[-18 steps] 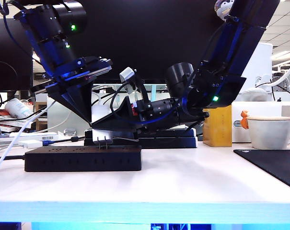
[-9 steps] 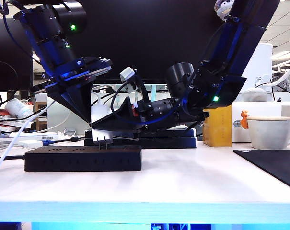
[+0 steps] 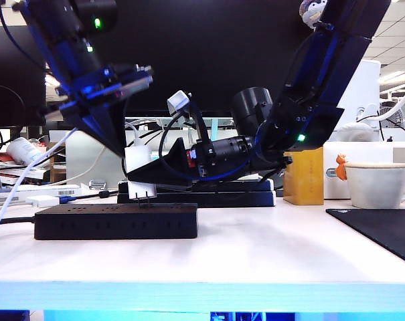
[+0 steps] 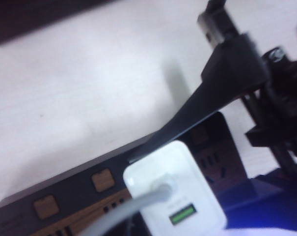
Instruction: Plug the white charger into the left socket.
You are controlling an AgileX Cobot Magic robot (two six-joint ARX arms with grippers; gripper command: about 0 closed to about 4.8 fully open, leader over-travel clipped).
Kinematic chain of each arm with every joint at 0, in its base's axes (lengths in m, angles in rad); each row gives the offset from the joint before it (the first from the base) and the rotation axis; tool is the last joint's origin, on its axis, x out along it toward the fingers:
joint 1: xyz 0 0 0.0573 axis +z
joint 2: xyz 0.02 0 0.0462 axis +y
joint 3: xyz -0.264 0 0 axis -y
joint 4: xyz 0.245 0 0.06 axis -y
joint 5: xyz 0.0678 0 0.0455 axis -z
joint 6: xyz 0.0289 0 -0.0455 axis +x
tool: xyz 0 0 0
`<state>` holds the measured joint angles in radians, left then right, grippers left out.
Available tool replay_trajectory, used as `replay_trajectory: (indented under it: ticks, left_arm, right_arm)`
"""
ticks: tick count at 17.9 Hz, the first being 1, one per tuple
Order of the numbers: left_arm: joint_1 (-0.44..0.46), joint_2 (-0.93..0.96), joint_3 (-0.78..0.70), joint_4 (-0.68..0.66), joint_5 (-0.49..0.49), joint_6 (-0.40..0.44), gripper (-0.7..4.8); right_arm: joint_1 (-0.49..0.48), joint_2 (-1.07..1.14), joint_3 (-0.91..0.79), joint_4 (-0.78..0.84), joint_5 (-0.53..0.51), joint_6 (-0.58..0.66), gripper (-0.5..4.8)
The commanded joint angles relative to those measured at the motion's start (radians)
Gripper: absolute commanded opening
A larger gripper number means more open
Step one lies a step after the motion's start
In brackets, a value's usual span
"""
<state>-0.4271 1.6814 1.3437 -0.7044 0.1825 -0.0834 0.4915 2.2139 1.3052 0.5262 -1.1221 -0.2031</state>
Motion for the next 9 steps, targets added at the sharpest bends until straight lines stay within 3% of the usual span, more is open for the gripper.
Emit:
replay_trajectory:
  ticks: [1, 4, 9]
  left_arm:
    - [0.001, -0.018, 0.005, 0.000, 0.005, -0.013, 0.13]
    - [0.000, -0.018, 0.005, 0.006, 0.057, -0.030, 0.19]
    - [0.000, -0.018, 0.005, 0.019, 0.058, -0.030, 0.19]
  right_arm:
    - [0.002, -0.006, 0.002, 0.025, 0.005, -0.015, 1.71]
    - [0.002, -0.006, 0.002, 0.025, 0.043, -0.038, 1.71]
    - [0.002, -0.006, 0.002, 0.028, 0.121, -0.042, 1.71]
